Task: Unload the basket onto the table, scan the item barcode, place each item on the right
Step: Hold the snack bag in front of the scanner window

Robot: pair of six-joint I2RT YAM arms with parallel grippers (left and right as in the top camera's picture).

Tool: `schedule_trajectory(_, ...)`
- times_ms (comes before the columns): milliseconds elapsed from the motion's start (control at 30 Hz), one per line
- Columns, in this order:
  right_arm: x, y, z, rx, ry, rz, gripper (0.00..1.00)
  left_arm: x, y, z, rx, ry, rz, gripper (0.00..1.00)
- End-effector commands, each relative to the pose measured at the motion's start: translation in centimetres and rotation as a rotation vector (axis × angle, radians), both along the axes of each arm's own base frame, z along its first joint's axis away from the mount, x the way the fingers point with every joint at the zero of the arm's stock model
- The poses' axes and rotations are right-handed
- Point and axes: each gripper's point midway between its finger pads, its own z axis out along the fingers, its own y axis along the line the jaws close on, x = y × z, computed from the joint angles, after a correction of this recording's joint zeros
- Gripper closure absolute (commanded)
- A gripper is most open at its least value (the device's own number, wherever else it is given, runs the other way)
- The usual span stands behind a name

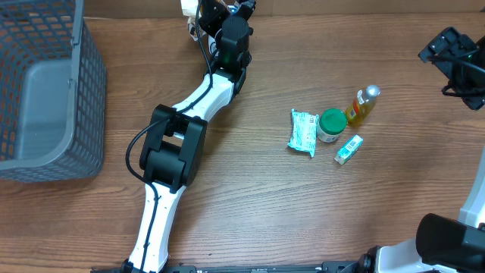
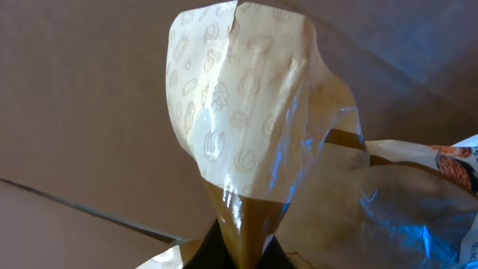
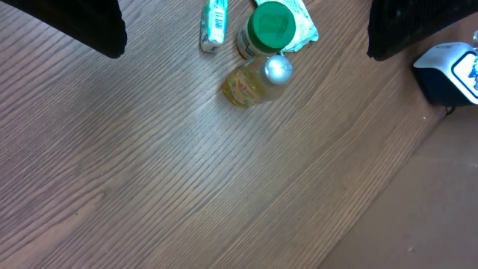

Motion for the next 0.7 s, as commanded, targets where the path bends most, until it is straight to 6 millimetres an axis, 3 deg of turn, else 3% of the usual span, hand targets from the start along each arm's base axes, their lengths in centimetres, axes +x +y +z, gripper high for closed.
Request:
schedule_trajectory(0,0.0,0.0,0.0,0.001,-0.002,0.004,0.00,-0.4,-0.4,0.7,0.024,-0.007,0.023,0.96)
schedule_trajectory(400,0.0,0.0,0.0,0.001,-0.002,0.004,0.00,-1.3,-2.7,-0.4,0.051,0.051,0.012,0.96)
schedule_trajectory(500,0.0,0.0,0.0,0.001,-0.002,0.004,0.00,-1.8,-2.7,-1.7,0.083,0.112,0.035,0.96)
schedule_trajectory(667,0.0,0.0,0.0,0.001,-0.003,0.004,0.00,-2.0,-2.3,-2.0,0.093,0.131,0.065,0.96)
